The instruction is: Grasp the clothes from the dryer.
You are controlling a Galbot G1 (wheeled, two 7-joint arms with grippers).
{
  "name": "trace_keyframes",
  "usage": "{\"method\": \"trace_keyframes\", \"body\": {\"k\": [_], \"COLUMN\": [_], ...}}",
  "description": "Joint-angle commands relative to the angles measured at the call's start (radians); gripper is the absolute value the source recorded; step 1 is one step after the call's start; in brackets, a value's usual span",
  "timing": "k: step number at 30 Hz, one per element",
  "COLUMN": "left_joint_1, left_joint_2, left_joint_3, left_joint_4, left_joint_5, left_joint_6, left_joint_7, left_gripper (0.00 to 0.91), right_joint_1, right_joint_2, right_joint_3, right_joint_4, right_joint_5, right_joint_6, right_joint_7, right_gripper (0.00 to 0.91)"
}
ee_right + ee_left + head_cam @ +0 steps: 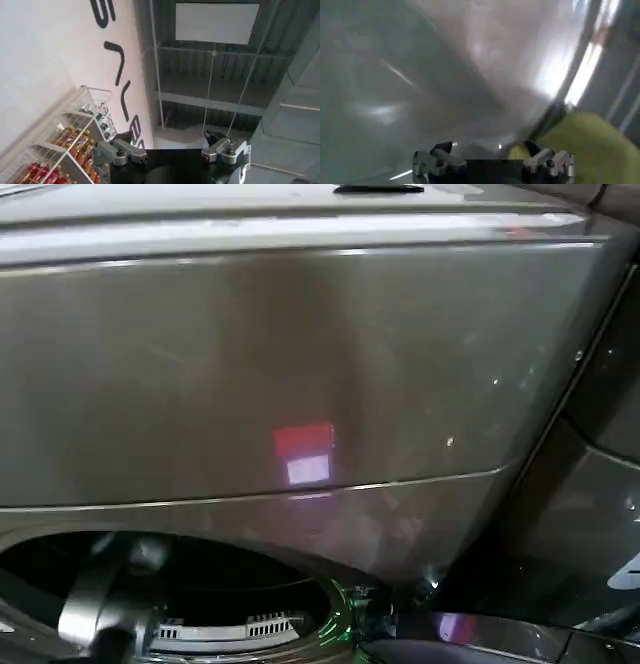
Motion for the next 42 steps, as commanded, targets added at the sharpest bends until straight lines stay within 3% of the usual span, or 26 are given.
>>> {"method": "trace_keyframes", "body": {"k": [1,15,17,18,19,34,42], "left_joint_1": [-0.051,-0.073,-0.067,-0.063,-0.061,-0.053,0.062], "left_joint_2": [-0.009,-0.018,-0.017,-0.018,-0.019,-0.018,-0.021], "left_joint_3": [0.039,0.082,0.079,0.079,0.08,0.049,-0.1], "left_joint_4": [0.115,0.164,0.163,0.163,0.163,0.138,-0.079], "left_joint_5": [0.301,0.396,0.389,0.387,0.387,0.331,0.009], "left_joint_6": [-0.091,-0.089,-0.086,-0.085,-0.083,-0.078,0.073], "left_joint_7": [0.044,0.054,0.056,0.056,0.055,0.045,-0.038], "left_gripper": [0.907,0.907,0.444,0.137,0.0,0.0,0.0], "right_joint_1": [0.002,0.005,0.005,0.007,0.008,0.024,0.038], "right_joint_2": [0.004,0.002,0.002,0.001,0.001,0.0,0.004], "right_joint_3": [-0.004,-0.005,-0.006,-0.008,-0.01,-0.027,-0.045], "right_joint_4": [0.003,-0.001,-0.002,-0.002,-0.001,-0.002,-0.002], "right_joint_5": [-0.001,-0.001,-0.001,-0.002,-0.002,-0.026,-0.039], "right_joint_6": [0.001,0.003,0.003,0.003,0.003,0.006,0.005], "right_joint_7": [0.0,0.0,0.0,0.0,0.0,0.0,-0.002], "right_gripper": [0.907,0.907,0.907,0.907,0.907,0.907,0.907]}}
